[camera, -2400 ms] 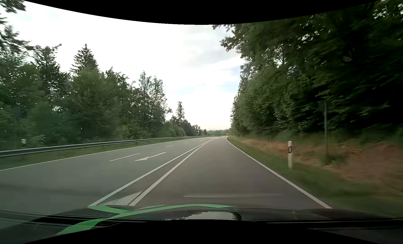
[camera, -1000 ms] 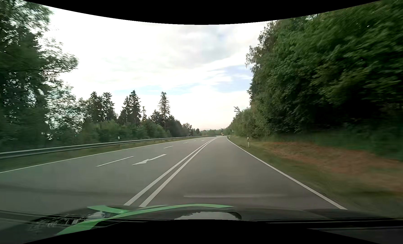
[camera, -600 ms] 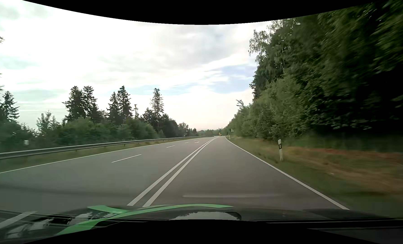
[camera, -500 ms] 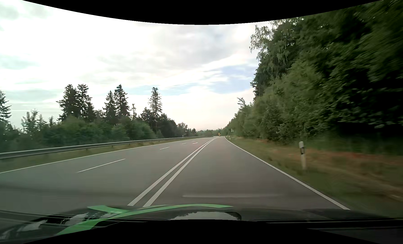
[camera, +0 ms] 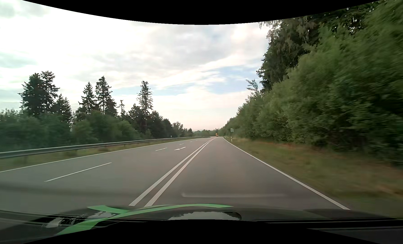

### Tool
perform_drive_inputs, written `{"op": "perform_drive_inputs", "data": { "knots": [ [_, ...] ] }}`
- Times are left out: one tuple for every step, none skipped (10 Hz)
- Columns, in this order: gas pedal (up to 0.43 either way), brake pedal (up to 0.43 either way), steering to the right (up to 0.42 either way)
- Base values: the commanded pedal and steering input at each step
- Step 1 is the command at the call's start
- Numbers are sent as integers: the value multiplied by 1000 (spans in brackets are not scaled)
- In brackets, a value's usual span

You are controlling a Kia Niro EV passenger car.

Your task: Follow the waypoints while adhering to traffic rules and regulations

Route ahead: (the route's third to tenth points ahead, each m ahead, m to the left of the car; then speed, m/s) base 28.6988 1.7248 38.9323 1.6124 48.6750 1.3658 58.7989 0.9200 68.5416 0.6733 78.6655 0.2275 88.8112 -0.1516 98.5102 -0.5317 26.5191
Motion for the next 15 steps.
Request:
{"op": "perform_drive_inputs", "data": {
  "knots": [
    [197,0,4],
    [197,0,4],
    [209,0,4],
    [209,0,4],
    [209,0,3],
    [220,0,2],
    [220,0,2],
    [228,0,2],
    [228,0,2],
    [228,0,1],
    [228,0,1],
    [228,0,1],
    [209,0,1],
    [197,0,1],
    [197,0,1]
  ]
}}
